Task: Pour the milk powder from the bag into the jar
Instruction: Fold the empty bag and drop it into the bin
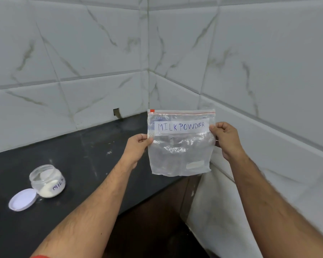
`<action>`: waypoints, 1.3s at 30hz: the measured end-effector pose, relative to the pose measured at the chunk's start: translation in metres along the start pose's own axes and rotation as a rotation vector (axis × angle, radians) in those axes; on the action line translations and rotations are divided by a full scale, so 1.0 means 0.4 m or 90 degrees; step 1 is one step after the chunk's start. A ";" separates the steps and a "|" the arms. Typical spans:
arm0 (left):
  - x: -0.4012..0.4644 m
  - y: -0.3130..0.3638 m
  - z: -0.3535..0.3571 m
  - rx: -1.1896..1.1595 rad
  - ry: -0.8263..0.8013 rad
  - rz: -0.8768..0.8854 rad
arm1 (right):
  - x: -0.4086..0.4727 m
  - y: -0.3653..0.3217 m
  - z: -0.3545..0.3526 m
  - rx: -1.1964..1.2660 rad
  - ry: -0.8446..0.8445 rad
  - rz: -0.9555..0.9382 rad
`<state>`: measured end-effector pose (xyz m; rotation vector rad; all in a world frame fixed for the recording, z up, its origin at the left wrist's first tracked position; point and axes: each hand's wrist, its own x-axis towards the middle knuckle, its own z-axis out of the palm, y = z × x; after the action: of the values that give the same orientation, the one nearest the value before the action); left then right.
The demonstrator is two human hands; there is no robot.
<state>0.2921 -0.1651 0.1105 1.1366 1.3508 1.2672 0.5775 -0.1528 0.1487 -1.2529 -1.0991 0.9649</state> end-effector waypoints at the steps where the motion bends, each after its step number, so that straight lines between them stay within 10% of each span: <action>1: -0.009 0.001 0.018 -0.005 -0.006 0.005 | -0.005 -0.004 -0.023 0.000 0.001 -0.003; 10: -0.085 -0.002 0.155 -0.113 -0.044 -0.020 | -0.087 0.051 -0.207 -0.045 -0.180 0.104; 21: -0.115 -0.074 0.225 -0.030 -0.063 -0.035 | -0.161 0.134 -0.287 -0.104 -0.010 0.035; 31: -0.065 -0.120 0.252 0.318 -0.280 0.053 | -0.260 0.157 -0.320 -0.408 0.034 0.066; 39: -0.088 -0.164 0.276 0.576 -0.251 0.259 | -0.358 0.189 -0.302 -0.769 0.076 0.113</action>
<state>0.4042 -0.1874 0.0426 2.2394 1.4470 0.5853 0.6658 -0.3120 0.0610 -2.3555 -1.5444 0.2532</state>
